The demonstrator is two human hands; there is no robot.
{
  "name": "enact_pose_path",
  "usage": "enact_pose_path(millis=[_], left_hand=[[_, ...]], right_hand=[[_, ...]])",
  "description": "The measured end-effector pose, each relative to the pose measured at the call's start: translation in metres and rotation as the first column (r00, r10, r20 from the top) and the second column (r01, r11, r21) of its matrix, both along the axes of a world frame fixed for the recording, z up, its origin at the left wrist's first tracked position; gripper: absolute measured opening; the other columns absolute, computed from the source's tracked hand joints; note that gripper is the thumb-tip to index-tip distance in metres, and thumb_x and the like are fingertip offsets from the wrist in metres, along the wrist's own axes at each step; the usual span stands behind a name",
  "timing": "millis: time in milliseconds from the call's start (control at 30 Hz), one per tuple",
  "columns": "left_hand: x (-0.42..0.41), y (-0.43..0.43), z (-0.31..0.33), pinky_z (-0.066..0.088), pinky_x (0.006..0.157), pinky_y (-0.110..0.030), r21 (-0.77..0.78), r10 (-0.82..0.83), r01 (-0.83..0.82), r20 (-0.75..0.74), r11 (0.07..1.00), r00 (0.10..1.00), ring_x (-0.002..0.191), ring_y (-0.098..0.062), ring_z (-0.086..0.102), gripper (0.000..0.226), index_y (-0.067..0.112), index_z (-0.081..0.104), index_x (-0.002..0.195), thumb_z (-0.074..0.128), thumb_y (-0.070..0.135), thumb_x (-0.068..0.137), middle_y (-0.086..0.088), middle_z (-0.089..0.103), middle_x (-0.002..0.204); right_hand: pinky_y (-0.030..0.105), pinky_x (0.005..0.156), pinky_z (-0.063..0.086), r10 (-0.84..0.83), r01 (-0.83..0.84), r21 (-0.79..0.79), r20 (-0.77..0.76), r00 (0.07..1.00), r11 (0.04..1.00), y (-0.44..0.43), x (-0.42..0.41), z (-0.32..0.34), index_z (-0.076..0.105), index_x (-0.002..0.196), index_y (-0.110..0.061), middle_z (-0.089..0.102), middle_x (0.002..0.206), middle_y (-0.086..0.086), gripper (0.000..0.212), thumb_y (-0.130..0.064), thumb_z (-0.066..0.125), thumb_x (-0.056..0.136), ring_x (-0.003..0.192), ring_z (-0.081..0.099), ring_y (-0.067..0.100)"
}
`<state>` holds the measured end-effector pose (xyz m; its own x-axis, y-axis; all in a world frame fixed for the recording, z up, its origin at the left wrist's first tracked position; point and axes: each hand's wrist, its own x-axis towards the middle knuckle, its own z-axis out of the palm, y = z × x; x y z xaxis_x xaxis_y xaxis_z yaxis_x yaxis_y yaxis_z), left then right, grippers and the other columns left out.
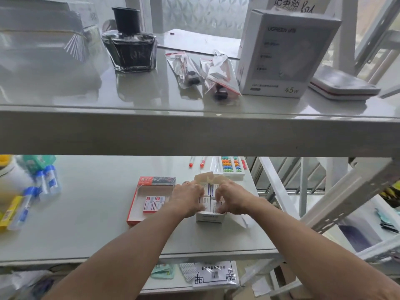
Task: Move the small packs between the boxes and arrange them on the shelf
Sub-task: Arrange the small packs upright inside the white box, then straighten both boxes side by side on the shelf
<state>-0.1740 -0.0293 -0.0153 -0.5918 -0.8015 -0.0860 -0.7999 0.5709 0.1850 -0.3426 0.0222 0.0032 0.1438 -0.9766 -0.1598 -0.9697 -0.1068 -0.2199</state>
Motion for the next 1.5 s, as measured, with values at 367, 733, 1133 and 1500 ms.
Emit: enact_pose_path(millis=[367,733,1133,1500], left_hand=[[0.0,0.007,-0.004,0.049,0.086,-0.039,0.106,0.053,-0.037,-0.147,0.994,0.988,0.106,-0.024,0.06,0.038,0.024,0.062,0.12,0.072,0.035,0.085,0.003,0.051,0.13],[0.004,0.015,-0.006,0.048,0.088,-0.034,0.299,0.365,-0.258,-0.397,0.919,0.842,0.11,-0.023,0.058,0.04,0.016,0.049,0.134,0.057,0.017,0.094,-0.007,0.063,0.125],[0.004,0.025,-0.011,0.062,0.076,-0.044,0.386,0.424,-0.258,-0.448,0.886,0.787,0.097,-0.027,0.067,0.037,0.02,0.05,0.13,0.06,0.015,0.095,-0.006,0.062,0.11],[0.022,0.04,-0.005,0.057,0.08,-0.035,0.22,0.299,-0.216,-0.484,0.951,0.822,0.09,-0.015,0.065,0.038,0.021,0.055,0.124,0.065,0.022,0.088,-0.002,0.057,0.122]], right_hand=[[0.026,0.085,0.046,-0.026,0.031,-0.078,0.073,0.997,0.996,0.001,-0.005,-0.01,0.075,0.102,-0.016,0.055,0.115,0.004,0.019,-0.017,0.075,0.083,0.104,0.052,0.02],[0.029,0.083,0.052,-0.364,0.407,-0.138,0.256,0.896,0.903,-0.014,-0.021,-0.022,0.065,0.115,-0.018,0.063,0.114,0.006,0.024,-0.017,0.063,0.091,0.097,0.057,0.02],[0.038,0.076,0.061,-0.29,0.328,-0.095,0.288,0.913,0.94,-0.024,-0.019,-0.028,0.064,0.104,-0.014,0.069,0.111,0.006,0.015,-0.011,0.059,0.091,0.09,0.064,0.022],[0.036,0.097,0.051,-0.214,0.338,-0.254,0.415,0.884,0.906,0.031,-0.017,-0.004,0.059,0.131,-0.017,0.062,0.129,0.003,0.041,-0.021,0.067,0.09,0.113,0.057,0.019]])
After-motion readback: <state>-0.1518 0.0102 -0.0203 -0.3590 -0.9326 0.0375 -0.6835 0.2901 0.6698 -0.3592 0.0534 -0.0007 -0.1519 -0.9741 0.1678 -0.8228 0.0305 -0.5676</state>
